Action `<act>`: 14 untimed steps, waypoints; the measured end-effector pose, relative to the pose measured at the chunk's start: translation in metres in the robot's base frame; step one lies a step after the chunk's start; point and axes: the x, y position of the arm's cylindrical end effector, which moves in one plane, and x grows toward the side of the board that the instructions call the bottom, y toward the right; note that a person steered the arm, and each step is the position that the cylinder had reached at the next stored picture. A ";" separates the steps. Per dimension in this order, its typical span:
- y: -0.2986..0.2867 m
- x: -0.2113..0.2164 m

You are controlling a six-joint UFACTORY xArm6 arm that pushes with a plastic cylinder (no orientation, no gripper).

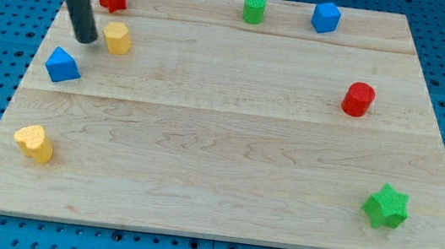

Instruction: Slide the hexagon to the bottom center

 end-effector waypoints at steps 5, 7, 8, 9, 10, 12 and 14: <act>0.209 0.040; 0.240 0.151; 0.247 0.094; 0.234 0.070; 0.191 0.071; 0.192 0.121; 0.184 0.117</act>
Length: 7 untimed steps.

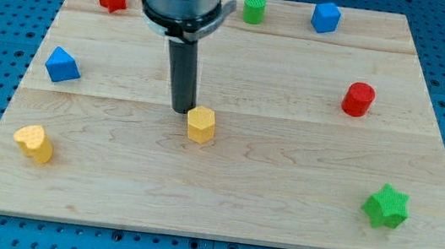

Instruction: Slide the hexagon to the bottom center

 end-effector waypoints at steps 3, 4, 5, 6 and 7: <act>0.069 0.082; 0.067 0.064; 0.009 0.052; -0.039 0.050; -0.039 0.045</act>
